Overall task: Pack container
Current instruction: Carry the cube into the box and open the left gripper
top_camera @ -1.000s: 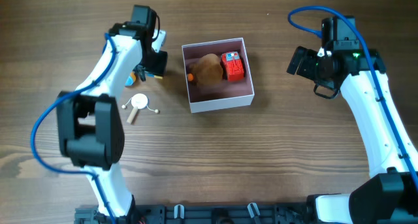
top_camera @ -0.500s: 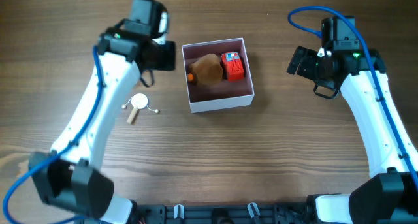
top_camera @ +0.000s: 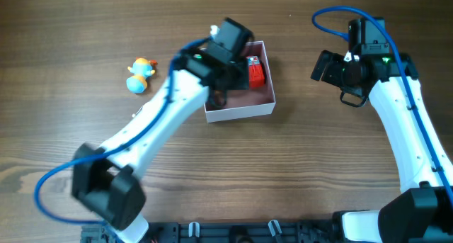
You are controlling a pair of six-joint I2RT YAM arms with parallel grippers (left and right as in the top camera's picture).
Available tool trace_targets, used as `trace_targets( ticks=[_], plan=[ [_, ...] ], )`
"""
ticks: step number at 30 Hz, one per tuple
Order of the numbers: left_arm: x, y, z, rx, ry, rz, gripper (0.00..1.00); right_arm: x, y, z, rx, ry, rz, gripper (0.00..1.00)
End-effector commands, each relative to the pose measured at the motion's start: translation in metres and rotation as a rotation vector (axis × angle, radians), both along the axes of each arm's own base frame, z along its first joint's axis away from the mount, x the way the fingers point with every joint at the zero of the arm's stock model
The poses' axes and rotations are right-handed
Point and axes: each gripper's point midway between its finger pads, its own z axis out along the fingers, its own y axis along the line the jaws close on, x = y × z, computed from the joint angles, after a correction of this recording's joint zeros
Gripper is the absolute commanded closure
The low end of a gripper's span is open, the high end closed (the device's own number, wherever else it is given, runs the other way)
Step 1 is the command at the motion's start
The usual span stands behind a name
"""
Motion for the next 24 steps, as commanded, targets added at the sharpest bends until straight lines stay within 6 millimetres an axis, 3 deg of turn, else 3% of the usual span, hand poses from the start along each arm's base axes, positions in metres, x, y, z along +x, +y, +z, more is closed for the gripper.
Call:
trace_targets(
  ticks=[1,7,24],
  plan=[
    [0.002,-0.024,-0.032,-0.023,0.052,0.078,0.71,0.000,0.001,-0.004,0.009,0.008,0.001,0.00],
    [0.001,-0.041,-0.055,-0.029,0.073,0.102,0.73,0.000,0.001,-0.004,0.009,0.008,0.001,0.00],
    [-0.028,-0.068,-0.081,0.057,0.081,0.035,0.68,0.000,0.001,-0.004,0.009,0.008,0.001,0.00]
  ],
)
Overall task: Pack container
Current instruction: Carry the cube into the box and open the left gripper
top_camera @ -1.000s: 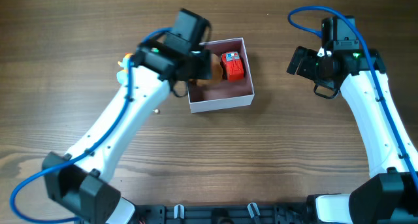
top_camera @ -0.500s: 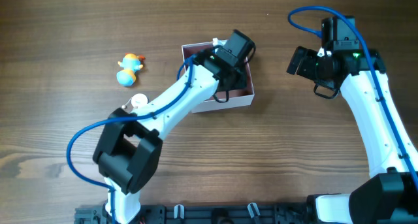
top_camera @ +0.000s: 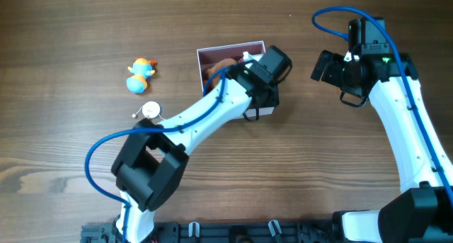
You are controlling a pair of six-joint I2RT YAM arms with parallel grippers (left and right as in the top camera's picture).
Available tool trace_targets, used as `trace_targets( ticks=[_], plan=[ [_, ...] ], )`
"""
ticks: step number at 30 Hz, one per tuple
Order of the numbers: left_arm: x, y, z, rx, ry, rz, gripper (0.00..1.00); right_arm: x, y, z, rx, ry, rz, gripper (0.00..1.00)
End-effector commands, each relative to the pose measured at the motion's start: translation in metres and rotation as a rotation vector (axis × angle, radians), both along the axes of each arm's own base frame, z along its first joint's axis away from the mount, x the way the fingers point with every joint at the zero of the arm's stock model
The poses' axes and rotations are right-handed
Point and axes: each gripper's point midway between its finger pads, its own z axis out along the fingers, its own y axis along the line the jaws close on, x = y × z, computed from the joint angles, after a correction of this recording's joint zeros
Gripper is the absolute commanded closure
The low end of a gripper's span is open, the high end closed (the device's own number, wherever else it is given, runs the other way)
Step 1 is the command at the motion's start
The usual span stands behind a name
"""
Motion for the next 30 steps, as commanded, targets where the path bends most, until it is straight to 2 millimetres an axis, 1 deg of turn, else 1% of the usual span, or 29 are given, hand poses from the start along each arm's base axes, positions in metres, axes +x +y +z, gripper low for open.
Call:
trace_targets(
  ticks=[1,3,9,14,17,19,24,26,28,30],
  plan=[
    [-0.002,-0.002,-0.008,0.042,-0.017,0.011,0.66,0.000,0.001,-0.004,0.009,0.008,0.001,0.00],
    [-0.002,-0.002,-0.008,0.044,-0.015,0.011,0.60,0.000,0.001,-0.004,0.009,0.008,0.001,0.00],
    [0.002,0.007,-0.008,0.059,-0.014,0.029,0.53,0.000,0.001,-0.004,0.009,0.008,0.001,0.00],
    [0.002,0.016,0.001,0.063,-0.011,0.038,0.38,0.000,0.001,-0.004,0.009,0.008,0.001,0.00],
    [0.000,0.018,0.007,0.056,-0.008,0.039,0.33,0.000,0.001,-0.004,0.009,0.008,0.001,0.00],
    [-0.001,0.018,0.014,0.043,-0.011,0.036,0.30,0.000,0.001,-0.004,0.009,0.008,0.001,0.00],
    [-0.004,0.017,0.027,0.016,-0.017,0.028,0.30,0.000,0.001,-0.004,0.009,0.008,0.001,0.00],
    [-0.003,0.023,0.036,0.014,-0.024,0.030,0.30,0.000,0.001,-0.004,0.009,0.008,0.001,0.00],
    [0.000,0.032,0.052,0.015,-0.048,0.008,0.30,0.000,0.001,-0.004,0.009,0.008,0.001,0.00],
    [0.003,0.048,0.072,0.022,-0.073,0.002,0.27,0.000,0.001,-0.004,0.009,0.008,0.001,0.00]
  ],
)
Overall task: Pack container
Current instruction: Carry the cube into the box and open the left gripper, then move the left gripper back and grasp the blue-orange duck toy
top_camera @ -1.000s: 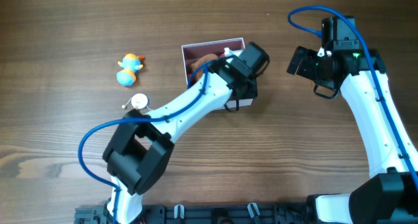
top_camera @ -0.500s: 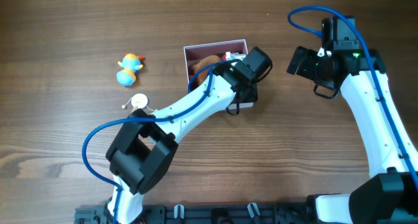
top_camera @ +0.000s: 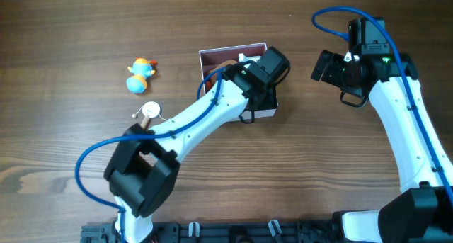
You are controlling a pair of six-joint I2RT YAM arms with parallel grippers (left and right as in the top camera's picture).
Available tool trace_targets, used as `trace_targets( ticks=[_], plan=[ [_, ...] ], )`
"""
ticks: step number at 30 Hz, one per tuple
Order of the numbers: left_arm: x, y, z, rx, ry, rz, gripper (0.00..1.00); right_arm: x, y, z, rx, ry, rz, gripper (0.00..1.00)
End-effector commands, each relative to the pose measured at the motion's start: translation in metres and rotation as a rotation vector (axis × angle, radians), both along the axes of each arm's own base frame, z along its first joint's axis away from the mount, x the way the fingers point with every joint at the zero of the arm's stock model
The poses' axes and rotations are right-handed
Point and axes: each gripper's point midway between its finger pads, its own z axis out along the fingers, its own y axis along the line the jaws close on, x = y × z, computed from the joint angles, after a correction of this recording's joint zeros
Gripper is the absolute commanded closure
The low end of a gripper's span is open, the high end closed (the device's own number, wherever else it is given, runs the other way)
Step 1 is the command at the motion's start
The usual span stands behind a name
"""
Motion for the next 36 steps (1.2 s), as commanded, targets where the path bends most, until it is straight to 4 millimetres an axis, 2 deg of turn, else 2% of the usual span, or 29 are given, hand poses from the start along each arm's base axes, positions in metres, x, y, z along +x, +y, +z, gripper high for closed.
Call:
trace_targets(
  ticks=[1,3,5,8,10,11,13,16,19,24,29,35,36],
  plan=[
    [0.015,0.031,0.061,-0.029,-0.097,-0.016,0.26,0.000,0.001,-0.004,0.009,0.008,0.001,0.00],
    [0.019,0.062,0.085,-0.005,-0.132,-0.006,0.22,0.000,0.001,-0.004,0.009,0.008,0.001,0.00],
    [0.022,0.090,0.100,0.018,-0.150,-0.008,0.20,0.000,0.001,-0.004,0.009,0.008,0.001,0.00],
    [0.026,0.145,0.115,0.093,-0.160,-0.031,0.19,0.000,0.001,-0.004,0.009,0.008,0.001,0.00],
    [0.030,0.179,0.114,0.136,-0.138,-0.019,0.17,0.000,0.001,-0.004,0.009,0.008,0.001,0.00],
    [0.031,0.202,0.111,0.164,-0.113,-0.005,0.16,0.000,0.001,-0.004,0.009,0.008,0.001,0.00],
    [0.035,0.236,0.100,0.209,-0.067,0.000,0.15,0.000,0.001,-0.004,0.009,0.008,0.001,0.00],
    [0.044,0.271,0.080,0.235,-0.006,-0.022,0.15,0.000,0.001,-0.004,0.009,0.008,0.001,0.00],
    [0.052,0.291,0.053,0.222,0.057,-0.066,0.19,0.000,0.001,-0.004,0.009,0.008,0.001,0.00],
    [0.067,0.318,0.004,0.222,0.147,-0.028,0.19,0.000,0.001,-0.004,0.009,0.008,0.001,0.00],
    [0.077,0.320,-0.043,0.235,0.206,-0.115,0.20,0.000,0.001,-0.004,0.009,0.008,0.001,0.00],
    [0.086,0.320,-0.081,0.245,0.236,-0.162,0.26,0.000,0.001,-0.004,0.009,0.008,0.001,0.00],
    [0.086,0.321,-0.085,0.247,0.242,-0.178,0.29,0.000,0.001,-0.004,0.009,0.008,0.001,0.00]
  ],
)
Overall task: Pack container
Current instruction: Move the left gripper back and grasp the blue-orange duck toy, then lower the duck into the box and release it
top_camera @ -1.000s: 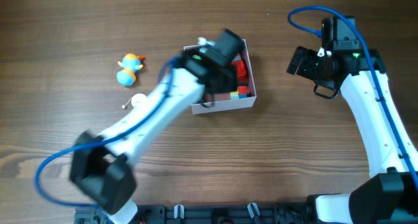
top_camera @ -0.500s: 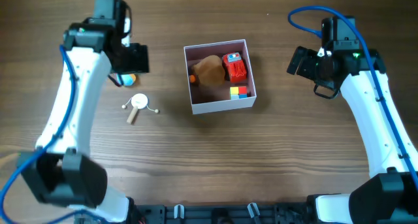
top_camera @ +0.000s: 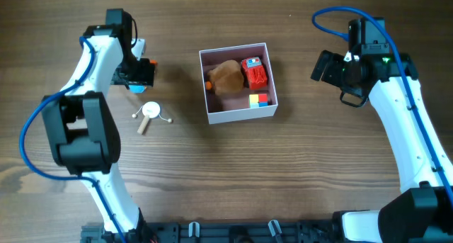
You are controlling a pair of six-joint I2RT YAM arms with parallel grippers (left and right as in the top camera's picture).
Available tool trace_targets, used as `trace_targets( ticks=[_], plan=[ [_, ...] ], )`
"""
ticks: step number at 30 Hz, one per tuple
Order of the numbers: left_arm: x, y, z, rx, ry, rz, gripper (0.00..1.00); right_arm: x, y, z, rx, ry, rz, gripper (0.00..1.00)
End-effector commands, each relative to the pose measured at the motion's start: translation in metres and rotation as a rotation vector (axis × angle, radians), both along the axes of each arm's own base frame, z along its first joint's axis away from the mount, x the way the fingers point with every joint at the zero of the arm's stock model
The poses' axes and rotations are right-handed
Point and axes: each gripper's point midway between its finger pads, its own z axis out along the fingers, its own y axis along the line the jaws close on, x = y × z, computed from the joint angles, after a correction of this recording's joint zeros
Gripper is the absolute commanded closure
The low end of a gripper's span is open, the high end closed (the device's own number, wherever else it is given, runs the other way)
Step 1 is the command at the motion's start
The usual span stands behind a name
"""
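Observation:
The white box (top_camera: 238, 117) stands mid-table. It holds a brown lump (top_camera: 225, 76), a red packet (top_camera: 253, 71) and a small multicoloured cube (top_camera: 259, 100). Far left, my left gripper (top_camera: 136, 73) hangs right over the blue-and-orange duck toy (top_camera: 134, 85), hiding most of it; its fingers cannot be made out. A white round piece with a wooden stick (top_camera: 148, 113) lies on the table below the duck. My right gripper (top_camera: 323, 66) hovers to the right of the box, with nothing seen in it.
Wood-grain table (top_camera: 283, 179) all around. The left arm's white link (top_camera: 88, 55) runs down the left side to its base. The right arm and its blue cable (top_camera: 333, 16) fill the right edge.
My left gripper was over the right side of the box and is now far left, above the duck toy. The box interior shows fully, with a multicoloured cube in its front right corner. The right arm is unchanged.
My left gripper was first over the back of the box, next to the red packet. At the two later moments it covered the box's right side. Now it is at the duck, and the box shows brown lump, red packet and cube.

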Motion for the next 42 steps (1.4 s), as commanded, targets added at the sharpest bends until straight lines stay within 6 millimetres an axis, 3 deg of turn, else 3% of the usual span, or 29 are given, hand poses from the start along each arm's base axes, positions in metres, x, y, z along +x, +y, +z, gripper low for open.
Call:
trace_targets(
  ticks=[1,5,13,17,22,28,32,37,42],
  plan=[
    [-0.001,-0.003,-0.022,-0.012,0.041,-0.083,0.34,0.000,0.001,-0.004,0.008,0.008,0.001,0.00],
    [-0.001,-0.001,-0.029,-0.006,0.052,-0.082,0.44,0.000,0.001,-0.004,0.008,0.008,0.001,0.00],
    [-0.005,-0.002,-0.028,-0.007,0.068,-0.070,0.96,0.000,0.001,-0.004,0.008,0.008,0.001,0.00],
    [-0.009,-0.008,-0.009,-0.006,0.058,-0.015,0.96,0.000,0.001,-0.004,0.008,0.008,0.001,0.00],
    [-0.007,-0.025,0.057,-0.017,-0.030,0.055,0.96,0.000,0.001,-0.004,0.008,0.008,0.001,0.00],
    [-0.022,-0.083,0.146,-0.144,-0.200,0.048,0.96,0.000,0.001,-0.004,0.008,0.008,0.001,0.00],
    [-0.041,-0.126,0.178,-0.209,-0.259,-0.028,0.96,0.000,0.001,-0.004,0.008,0.008,0.001,0.00],
    [-0.063,-0.179,0.185,-0.231,-0.259,-0.176,0.96,0.000,0.001,-0.004,0.008,0.008,0.001,0.00],
    [-0.072,-0.226,0.157,-0.200,-0.233,-0.318,0.96,0.000,0.001,-0.004,0.008,0.008,0.001,0.00]
  ],
)
